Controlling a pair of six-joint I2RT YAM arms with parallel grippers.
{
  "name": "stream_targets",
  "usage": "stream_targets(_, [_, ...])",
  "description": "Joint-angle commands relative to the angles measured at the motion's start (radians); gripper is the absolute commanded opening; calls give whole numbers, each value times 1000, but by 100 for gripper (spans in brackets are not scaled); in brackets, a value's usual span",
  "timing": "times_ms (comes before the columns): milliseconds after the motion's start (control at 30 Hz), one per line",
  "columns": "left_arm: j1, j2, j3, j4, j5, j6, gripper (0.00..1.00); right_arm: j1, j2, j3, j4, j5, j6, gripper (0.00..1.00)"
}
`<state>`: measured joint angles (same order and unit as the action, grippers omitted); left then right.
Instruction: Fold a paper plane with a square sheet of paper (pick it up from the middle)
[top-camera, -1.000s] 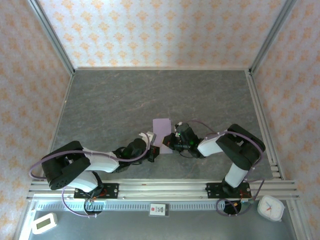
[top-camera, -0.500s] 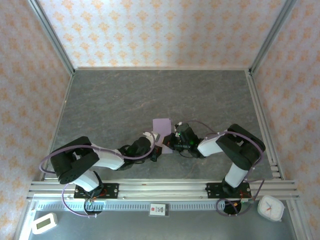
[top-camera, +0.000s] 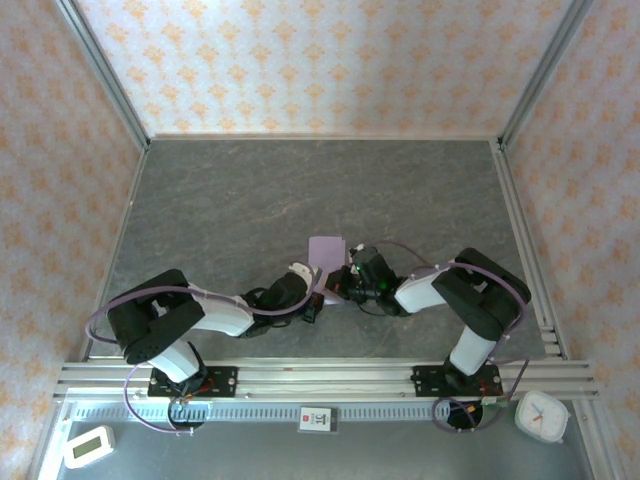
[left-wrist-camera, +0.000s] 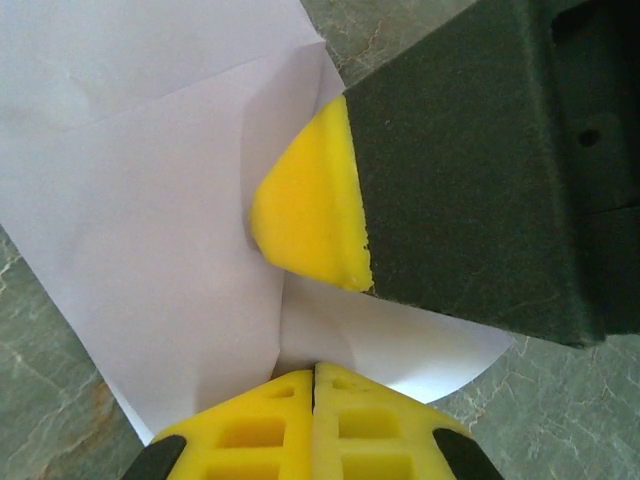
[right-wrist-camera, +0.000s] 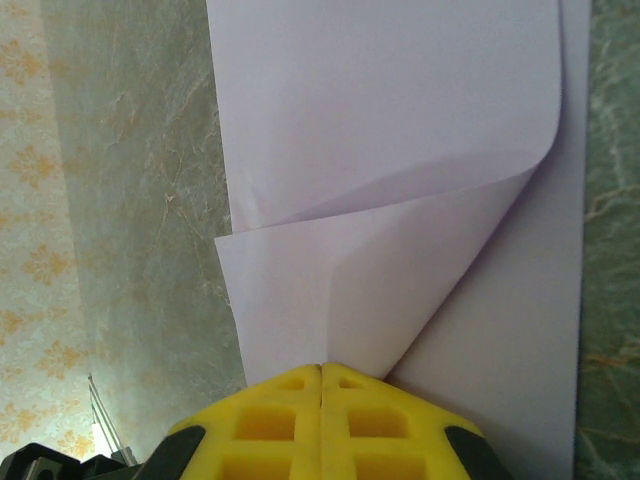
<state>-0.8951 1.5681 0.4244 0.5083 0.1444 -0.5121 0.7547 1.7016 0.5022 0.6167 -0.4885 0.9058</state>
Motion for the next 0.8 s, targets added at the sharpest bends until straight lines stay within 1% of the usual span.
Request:
stream_targets(0, [0, -9, -6, -214, -49, -21, 0, 5, 18, -11, -130, 53, -5, 0])
stream_targets(200, [0, -49, -87, -251, -34, -65, 0, 3, 15, -14, -133, 56, -7, 0])
stream_targets(367, [0, -111, -129, -266, -33, -68, 0, 2, 13, -14, -130, 56, -7, 0])
stream_targets(600, [24, -251, -40, -323, -28, -67, 0, 2, 9, -23, -120, 50, -4, 0])
stream_targets(767, [87, -292, 21, -265, 31, -56, 0, 1, 3, -31, -115, 50, -4, 0])
